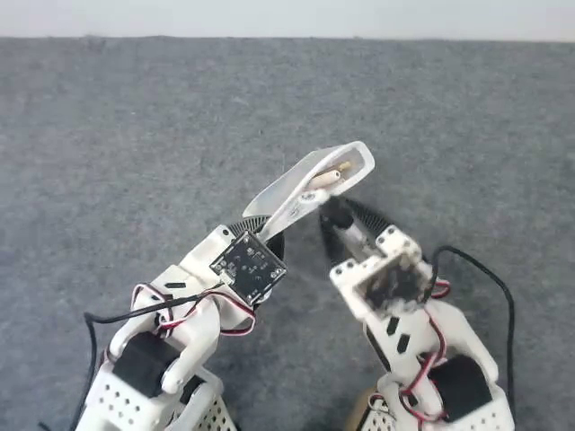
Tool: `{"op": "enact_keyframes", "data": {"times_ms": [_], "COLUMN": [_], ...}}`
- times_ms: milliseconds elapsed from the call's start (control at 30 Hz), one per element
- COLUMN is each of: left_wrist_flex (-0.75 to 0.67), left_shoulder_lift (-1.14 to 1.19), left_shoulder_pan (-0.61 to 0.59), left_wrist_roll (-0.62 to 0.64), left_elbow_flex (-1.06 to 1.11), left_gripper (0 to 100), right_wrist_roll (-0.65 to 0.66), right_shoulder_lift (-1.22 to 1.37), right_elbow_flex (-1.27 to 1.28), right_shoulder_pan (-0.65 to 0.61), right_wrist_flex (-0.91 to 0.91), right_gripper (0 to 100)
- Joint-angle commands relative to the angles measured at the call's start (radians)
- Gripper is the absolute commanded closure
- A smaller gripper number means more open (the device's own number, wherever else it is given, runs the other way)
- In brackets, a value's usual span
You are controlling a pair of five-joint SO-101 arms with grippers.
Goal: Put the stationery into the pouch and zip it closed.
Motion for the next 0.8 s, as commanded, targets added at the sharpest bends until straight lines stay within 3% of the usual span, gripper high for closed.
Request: {"op": "enact_keyframes", "data": {"times_ms": [0, 533, 667, 767], "left_wrist_flex": [-0.023, -0.041, -0.043, -0.043], "left_shoulder_lift": [-0.006, -0.006, -0.006, -0.006], "left_shoulder_pan": [-0.029, -0.029, -0.029, -0.029], "left_wrist_roll": [0.017, 0.015, 0.015, 0.015], "left_elbow_flex": [0.025, 0.041, 0.041, 0.041], "left_gripper": [99, 99, 99, 99], "right_wrist_roll": [-0.061, -0.129, -0.129, -0.130], "right_shoulder_lift": [0.093, 0.145, 0.145, 0.145], "right_elbow_flex": [-0.069, -0.097, -0.181, -0.256], "right_shoulder_pan": [0.105, 0.205, 0.205, 0.189], "right_wrist_flex": [-0.062, -0.093, 0.024, 0.153], "right_gripper": [99.2, 99.2, 97.5, 89.8]}}
